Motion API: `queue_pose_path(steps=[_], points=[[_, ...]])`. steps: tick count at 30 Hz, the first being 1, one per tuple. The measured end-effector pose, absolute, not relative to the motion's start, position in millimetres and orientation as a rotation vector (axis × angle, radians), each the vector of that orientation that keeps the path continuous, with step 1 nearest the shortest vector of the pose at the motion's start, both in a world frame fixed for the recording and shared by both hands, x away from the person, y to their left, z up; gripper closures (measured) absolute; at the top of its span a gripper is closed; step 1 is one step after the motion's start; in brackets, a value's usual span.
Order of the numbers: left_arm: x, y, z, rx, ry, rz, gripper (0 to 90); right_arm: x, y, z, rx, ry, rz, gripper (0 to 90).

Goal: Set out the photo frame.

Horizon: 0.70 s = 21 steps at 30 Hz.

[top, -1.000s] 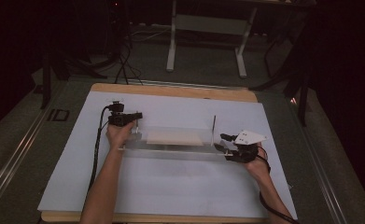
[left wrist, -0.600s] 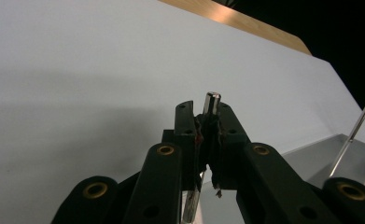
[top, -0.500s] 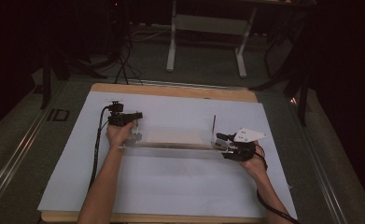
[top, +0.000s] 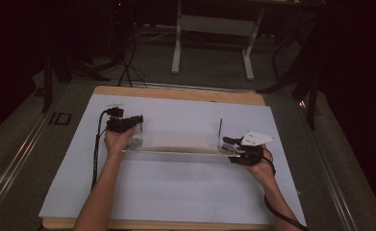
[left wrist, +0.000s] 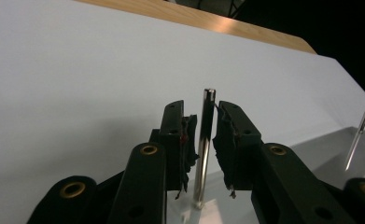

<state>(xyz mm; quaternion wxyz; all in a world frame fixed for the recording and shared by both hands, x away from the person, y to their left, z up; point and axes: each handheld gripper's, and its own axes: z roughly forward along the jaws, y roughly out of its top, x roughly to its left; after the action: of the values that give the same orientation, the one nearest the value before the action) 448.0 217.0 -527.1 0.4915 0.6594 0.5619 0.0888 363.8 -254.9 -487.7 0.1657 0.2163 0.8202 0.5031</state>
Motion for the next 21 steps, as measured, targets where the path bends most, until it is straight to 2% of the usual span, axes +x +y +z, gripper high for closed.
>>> queue_pose_path(steps=[15, 21], points=[[417, 234, -515, 1.636, 1.268, 0.294, 62.6, 365, -255, -485, 0.636, 2.341, 1.433, 51.8], [405, 240, -511, 1.631, 1.219, 0.3, 62.1, 367, -254, -484, 0.649, 2.338, 1.436, 51.7]])
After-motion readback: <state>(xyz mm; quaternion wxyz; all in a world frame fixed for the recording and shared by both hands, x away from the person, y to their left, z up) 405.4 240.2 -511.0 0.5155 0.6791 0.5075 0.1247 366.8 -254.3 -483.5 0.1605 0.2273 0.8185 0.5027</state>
